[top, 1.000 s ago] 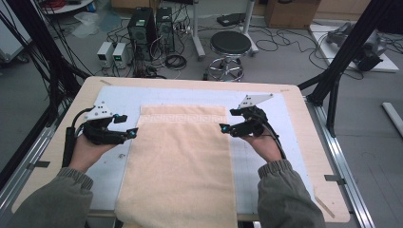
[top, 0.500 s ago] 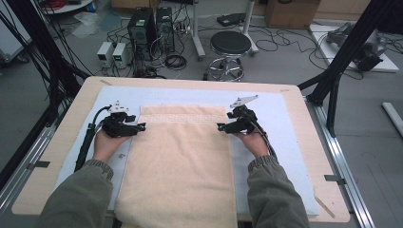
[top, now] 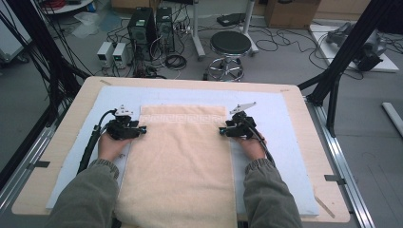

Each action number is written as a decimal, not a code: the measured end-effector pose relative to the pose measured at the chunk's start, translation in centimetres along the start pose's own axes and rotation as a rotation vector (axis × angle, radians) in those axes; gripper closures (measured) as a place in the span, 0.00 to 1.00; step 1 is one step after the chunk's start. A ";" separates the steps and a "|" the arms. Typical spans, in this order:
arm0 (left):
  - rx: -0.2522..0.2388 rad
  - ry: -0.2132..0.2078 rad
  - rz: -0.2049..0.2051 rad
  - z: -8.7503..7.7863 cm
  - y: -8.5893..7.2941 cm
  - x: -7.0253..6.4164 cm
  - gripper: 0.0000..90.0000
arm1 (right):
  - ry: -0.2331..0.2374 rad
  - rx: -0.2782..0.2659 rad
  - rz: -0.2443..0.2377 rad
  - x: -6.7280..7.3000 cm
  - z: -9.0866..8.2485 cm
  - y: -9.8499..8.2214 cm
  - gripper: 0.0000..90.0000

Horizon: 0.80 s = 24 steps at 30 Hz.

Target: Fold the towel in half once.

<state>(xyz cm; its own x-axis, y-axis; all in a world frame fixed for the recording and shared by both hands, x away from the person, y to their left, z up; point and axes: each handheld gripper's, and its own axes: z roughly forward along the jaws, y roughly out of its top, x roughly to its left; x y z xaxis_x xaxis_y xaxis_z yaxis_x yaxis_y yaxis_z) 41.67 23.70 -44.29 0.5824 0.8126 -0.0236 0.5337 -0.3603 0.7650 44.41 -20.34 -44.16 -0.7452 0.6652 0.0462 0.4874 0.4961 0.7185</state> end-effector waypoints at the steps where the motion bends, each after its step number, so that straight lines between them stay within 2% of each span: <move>1: -0.001 -0.004 0.002 0.0 0.0 -0.1 0.68 | 0.006 0.002 -0.004 0.1 0.0 0.1 0.68; 6: 0.005 -0.051 -0.027 -0.1 0.1 -0.2 0.89 | 0.064 0.016 0.002 0.3 0.1 0.3 0.91; 7: 0.002 -0.053 -0.037 -0.1 0.1 -0.2 0.90 | 0.066 0.018 -0.003 0.3 0.0 0.3 0.92; 10: 0.005 -0.057 -0.024 -0.4 0.2 -0.1 0.92 | 0.082 0.018 -0.002 0.3 -0.1 0.4 0.93; 15: -0.053 -0.087 -0.026 -2.2 0.7 0.3 0.92 | 0.106 -0.023 -0.002 0.4 -1.6 0.8 0.93; 21: -0.132 -0.133 0.014 -5.7 1.2 -0.6 0.92 | 0.147 -0.070 -0.032 1.6 -4.9 1.6 0.93; 24: -0.157 -0.155 0.066 -7.7 0.7 -1.6 0.92 | 0.161 -0.088 -0.066 3.1 -7.2 1.8 0.93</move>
<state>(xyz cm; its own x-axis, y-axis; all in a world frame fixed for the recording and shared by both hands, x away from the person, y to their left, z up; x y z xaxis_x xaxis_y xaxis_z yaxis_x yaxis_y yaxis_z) 36.40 25.67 -38.73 0.7066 0.7051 -0.0600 0.3967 -0.3245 0.8587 39.70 -21.41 -37.79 -0.8410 0.5312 0.1022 0.3985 0.4805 0.7812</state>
